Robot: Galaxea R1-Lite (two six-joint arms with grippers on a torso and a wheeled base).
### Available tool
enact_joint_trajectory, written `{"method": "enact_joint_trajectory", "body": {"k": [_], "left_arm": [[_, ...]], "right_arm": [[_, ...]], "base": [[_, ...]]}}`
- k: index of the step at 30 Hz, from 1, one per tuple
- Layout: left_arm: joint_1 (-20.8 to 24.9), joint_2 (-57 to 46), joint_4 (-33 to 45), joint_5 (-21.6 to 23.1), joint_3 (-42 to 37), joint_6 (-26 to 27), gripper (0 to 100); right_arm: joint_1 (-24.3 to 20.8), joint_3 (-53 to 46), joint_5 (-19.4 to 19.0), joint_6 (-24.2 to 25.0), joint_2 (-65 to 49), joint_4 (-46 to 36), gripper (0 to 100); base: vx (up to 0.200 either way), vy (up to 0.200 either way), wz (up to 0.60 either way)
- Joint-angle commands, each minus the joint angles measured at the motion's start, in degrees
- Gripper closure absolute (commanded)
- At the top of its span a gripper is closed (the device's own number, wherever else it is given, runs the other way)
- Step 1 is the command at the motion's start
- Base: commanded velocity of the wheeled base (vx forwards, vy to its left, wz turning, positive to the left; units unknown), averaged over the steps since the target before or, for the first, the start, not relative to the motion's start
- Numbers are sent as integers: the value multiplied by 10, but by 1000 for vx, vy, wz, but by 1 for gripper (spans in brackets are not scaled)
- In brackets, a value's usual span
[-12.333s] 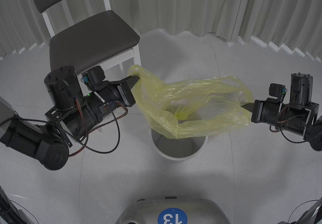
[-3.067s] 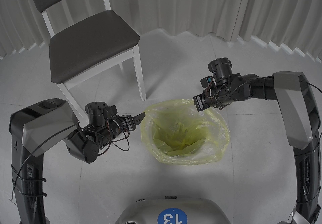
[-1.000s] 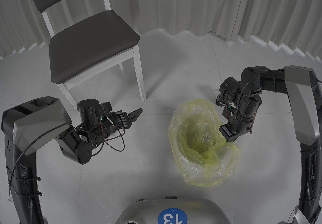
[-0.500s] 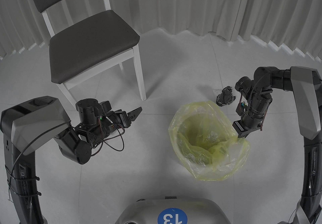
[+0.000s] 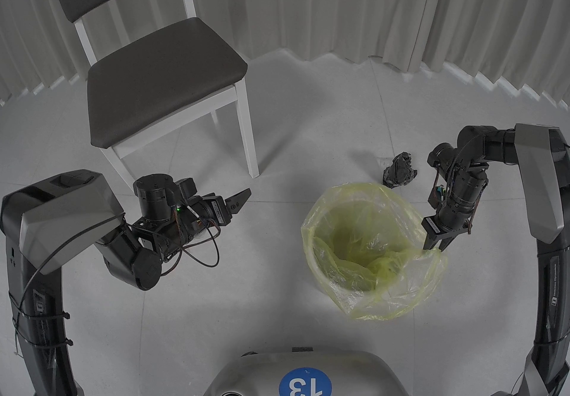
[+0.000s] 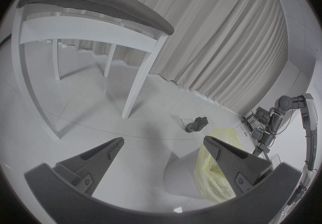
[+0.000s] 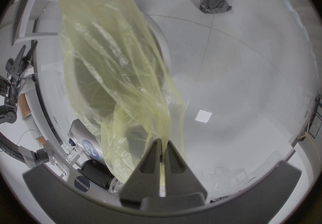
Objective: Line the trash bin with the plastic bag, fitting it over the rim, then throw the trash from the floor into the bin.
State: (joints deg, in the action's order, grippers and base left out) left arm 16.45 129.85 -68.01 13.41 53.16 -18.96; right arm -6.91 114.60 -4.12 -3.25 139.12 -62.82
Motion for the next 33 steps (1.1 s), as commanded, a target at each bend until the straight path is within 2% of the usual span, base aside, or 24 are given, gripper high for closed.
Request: {"method": "enact_joint_trajectory", "body": {"k": [1,9,20,31,33], "left_arm": [[0,0,0,0,1,0,0],[0,0,-5,1,0,0,0],[0,-7,-13,1,-4,0,0],[2,-38,-28,2,-18,0,0],[1,-51,-29,6,-21,0,0]], "right_arm": [[1,0,1,-1,0,-5,0],[2,0,4,-25,-24,-40,0],[-4,0,2,-16,-77,-81,0],[-19,0,4,-15,-269,-120,0],[-19,0,5,-15,-341,-125,0]], "base": [[0,0,0],[0,0,0],[0,0,0],[0,0,0],[0,0,0]]}}
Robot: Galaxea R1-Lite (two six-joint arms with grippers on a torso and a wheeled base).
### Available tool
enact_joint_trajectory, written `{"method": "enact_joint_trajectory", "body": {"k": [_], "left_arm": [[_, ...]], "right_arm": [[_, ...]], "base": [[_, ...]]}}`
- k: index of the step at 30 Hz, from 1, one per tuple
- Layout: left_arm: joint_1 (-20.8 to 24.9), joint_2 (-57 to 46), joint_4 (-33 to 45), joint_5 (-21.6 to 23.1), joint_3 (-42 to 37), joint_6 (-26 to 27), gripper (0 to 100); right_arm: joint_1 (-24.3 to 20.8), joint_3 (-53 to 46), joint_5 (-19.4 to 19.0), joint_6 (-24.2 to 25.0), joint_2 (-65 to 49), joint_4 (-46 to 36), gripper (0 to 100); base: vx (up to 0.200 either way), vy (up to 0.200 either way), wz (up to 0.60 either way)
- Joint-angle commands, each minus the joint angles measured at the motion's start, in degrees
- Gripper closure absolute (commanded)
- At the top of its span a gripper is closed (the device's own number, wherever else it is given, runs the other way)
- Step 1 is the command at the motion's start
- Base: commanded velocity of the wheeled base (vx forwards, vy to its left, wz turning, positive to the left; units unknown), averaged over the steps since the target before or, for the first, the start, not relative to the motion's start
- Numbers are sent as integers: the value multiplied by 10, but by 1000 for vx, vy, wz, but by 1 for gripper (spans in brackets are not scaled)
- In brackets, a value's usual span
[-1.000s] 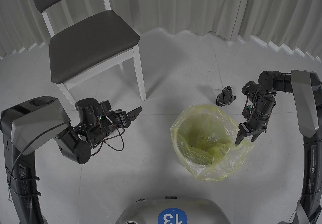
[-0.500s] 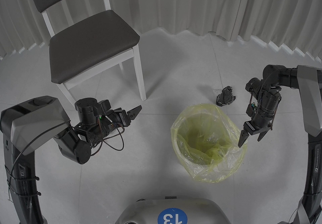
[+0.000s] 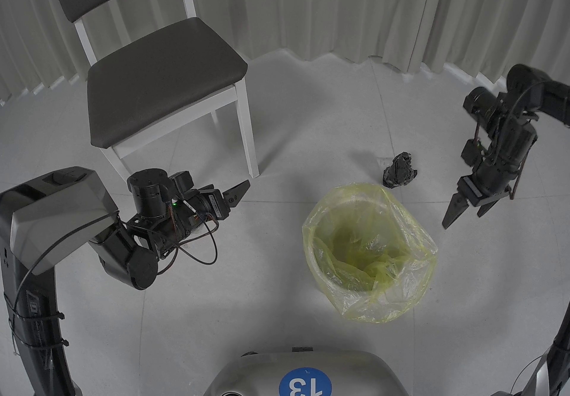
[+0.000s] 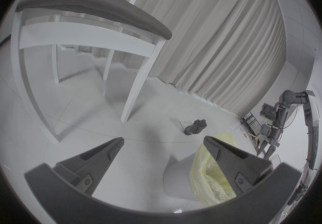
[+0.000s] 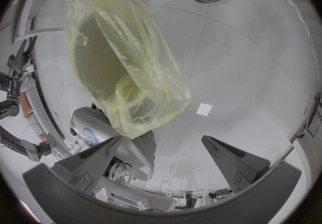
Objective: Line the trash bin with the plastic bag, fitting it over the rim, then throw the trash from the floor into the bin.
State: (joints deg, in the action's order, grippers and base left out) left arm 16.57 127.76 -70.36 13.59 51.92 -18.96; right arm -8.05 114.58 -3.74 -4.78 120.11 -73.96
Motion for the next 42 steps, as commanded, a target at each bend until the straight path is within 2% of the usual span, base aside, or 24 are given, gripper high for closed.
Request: {"method": "enact_joint_trajectory", "body": {"k": [1,4,6,8,14,15,17,18,19,20,21,22,23,25,29,34,36,42], "left_arm": [[-1,-35,-7,6,-11,0,0],[0,-51,-12,9,-19,-1,0],[0,-52,-14,9,-20,-1,0],[1,-67,-25,9,-28,-1,0],[5,-81,-30,9,-37,-1,0],[7,-83,-34,9,-39,-1,0],[7,-83,-34,9,-39,-1,0],[7,-86,-39,9,-42,-1,0],[7,-86,-40,9,-43,-1,0],[7,-86,-41,9,-43,-1,0],[7,-86,-41,9,-43,-1,0],[8,-87,-41,9,-44,-1,0],[10,-88,-40,9,-44,-1,0],[15,-88,-40,8,-44,-1,0],[21,-84,-39,4,-42,-1,0],[25,-73,-24,0,-30,0,0],[27,-73,-11,-1,-21,1,0],[37,-132,222,-14,80,34,0]], "right_arm": [[-7,0,2,0,-174,-19,0],[-7,0,1,0,-255,-69,0],[-7,0,1,0,-265,-79,0],[-2,0,1,0,-338,-160,0],[-1,0,0,18,-424,-160,0],[0,0,-2,19,-484,-160,0],[0,0,-2,19,-484,-160,0],[-1,0,-3,19,-587,-54,0],[0,0,-3,19,-624,32,0],[1,-28,-3,18,-647,94,0],[2,-58,-3,18,-654,120,0],[9,-220,-2,15,-695,268,0],[15,-328,-3,16,-712,376,0],[22,-442,-3,15,-714,482,0],[27,-531,-19,27,-655,529,0],[35,-566,-68,67,-553,590,0],[36,-576,-72,69,-532,610,0],[39,-645,-101,70,-366,768,0]], "base": [[0,0,0],[0,0,0],[0,0,0],[0,0,0],[0,0,0],[0,0,0],[0,0,0],[0,0,0],[0,0,0],[0,0,0],[0,0,0],[0,0,0],[0,0,0],[0,0,0],[0,0,0],[0,0,0],[0,0,0],[0,0,0]]}}
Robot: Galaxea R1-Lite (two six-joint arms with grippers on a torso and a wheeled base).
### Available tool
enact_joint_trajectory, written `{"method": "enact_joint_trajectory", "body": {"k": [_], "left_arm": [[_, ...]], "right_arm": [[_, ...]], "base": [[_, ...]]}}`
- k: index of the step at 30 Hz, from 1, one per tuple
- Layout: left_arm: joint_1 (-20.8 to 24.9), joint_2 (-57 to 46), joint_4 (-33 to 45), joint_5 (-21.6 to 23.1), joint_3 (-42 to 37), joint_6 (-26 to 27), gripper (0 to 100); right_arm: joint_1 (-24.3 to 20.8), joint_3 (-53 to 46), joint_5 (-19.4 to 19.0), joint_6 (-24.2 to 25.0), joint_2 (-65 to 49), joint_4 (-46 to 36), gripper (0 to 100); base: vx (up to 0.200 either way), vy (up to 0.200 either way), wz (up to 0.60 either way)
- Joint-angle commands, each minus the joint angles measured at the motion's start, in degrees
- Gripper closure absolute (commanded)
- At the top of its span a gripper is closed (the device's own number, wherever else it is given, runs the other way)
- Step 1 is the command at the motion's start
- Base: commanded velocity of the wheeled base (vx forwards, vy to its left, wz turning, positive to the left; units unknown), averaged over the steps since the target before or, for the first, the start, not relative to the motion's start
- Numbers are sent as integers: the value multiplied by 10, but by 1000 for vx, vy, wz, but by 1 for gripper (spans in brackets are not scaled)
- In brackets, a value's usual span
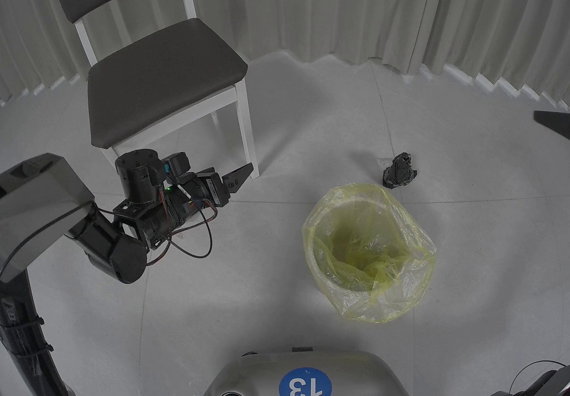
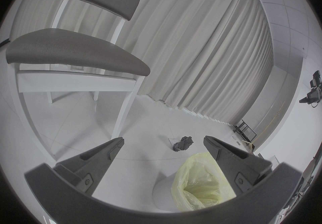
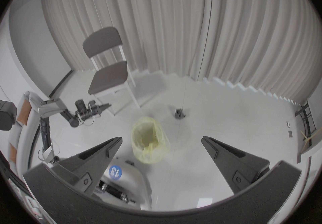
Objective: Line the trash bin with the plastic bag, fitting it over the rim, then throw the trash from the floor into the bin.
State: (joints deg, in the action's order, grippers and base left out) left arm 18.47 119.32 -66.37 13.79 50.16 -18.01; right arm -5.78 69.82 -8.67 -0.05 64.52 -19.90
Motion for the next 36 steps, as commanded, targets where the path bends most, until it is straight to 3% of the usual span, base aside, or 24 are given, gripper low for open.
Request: {"method": "enact_joint_trajectory", "body": {"k": [1,4,8,16,25,30,36], "left_arm": [[21,-58,206,-23,111,24,0],[23,-74,237,-33,123,26,0],[21,-107,249,-61,102,59,0],[18,-139,246,-86,76,61,0],[21,-137,239,-89,76,61,0],[16,-142,237,-90,71,61,0],[14,-143,237,-89,68,61,0]], "right_arm": [[18,-205,-65,22,215,253,0],[24,-216,-94,22,261,298,0],[34,-257,-147,22,373,423,0],[44,-302,-168,22,569,705,0],[35,-232,-170,25,670,729,0],[31,-224,-199,28,669,731,0],[31,-228,-202,36,656,732,0]], "base": [[0,0,0],[0,0,0],[0,0,0],[0,0,0],[0,0,0],[0,0,0],[0,0,0]]}}
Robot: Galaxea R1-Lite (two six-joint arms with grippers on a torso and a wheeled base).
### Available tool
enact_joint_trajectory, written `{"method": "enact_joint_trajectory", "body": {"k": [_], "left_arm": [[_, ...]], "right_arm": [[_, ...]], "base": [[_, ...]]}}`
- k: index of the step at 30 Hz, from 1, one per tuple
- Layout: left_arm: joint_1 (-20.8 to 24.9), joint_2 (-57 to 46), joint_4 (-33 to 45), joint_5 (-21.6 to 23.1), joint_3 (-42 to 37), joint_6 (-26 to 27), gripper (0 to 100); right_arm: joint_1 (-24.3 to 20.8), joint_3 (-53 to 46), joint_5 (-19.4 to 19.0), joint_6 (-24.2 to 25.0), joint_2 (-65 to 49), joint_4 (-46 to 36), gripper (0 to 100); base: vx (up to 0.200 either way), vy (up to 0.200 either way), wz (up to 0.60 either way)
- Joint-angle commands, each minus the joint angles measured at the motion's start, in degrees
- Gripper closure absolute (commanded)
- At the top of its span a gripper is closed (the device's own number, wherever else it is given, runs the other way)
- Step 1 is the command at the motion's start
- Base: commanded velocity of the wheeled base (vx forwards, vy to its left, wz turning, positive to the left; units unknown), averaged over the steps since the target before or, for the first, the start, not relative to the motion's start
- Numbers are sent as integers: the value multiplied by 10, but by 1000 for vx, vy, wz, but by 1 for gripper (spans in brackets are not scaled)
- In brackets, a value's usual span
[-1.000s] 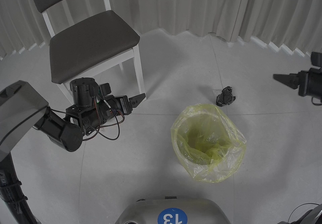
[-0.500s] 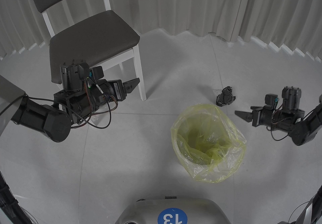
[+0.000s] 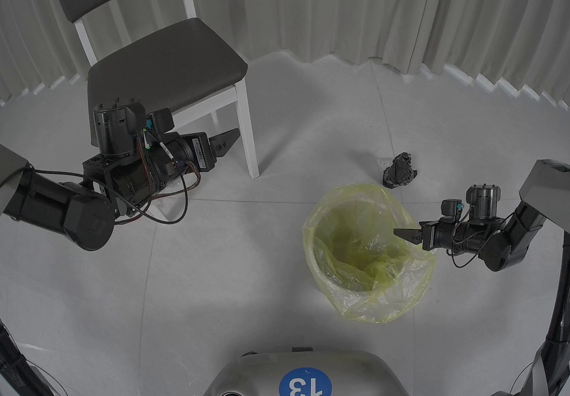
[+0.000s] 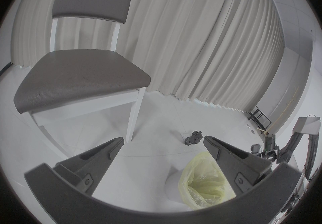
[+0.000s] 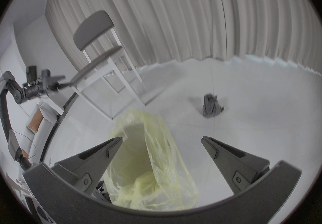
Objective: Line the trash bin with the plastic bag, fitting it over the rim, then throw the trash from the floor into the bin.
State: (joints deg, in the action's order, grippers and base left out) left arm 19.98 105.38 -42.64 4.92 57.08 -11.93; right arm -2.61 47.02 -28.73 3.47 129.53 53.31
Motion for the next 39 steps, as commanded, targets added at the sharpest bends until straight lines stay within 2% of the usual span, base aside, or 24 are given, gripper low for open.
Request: {"method": "enact_joint_trajectory", "body": {"k": [1,8,9,20,28,39], "left_arm": [[-1,-3,-4,0,-1,0,0],[-1,-3,-14,-2,-1,1,0],[-1,-3,-14,-2,-1,1,0],[1,-3,-15,-5,0,1,0],[-3,-4,-15,-5,-2,1,0],[-4,1,-15,-6,-1,1,0]], "right_arm": [[1,2,0,0,7,0,0],[1,5,1,0,12,10,0],[1,6,1,0,12,12,100],[18,58,0,0,30,-5,100],[30,147,0,9,46,-82,100],[30,265,1,10,149,-152,100]], "base": [[0,0,0],[0,0,0],[0,0,0],[0,0,0],[0,0,0],[0,0,0]]}}
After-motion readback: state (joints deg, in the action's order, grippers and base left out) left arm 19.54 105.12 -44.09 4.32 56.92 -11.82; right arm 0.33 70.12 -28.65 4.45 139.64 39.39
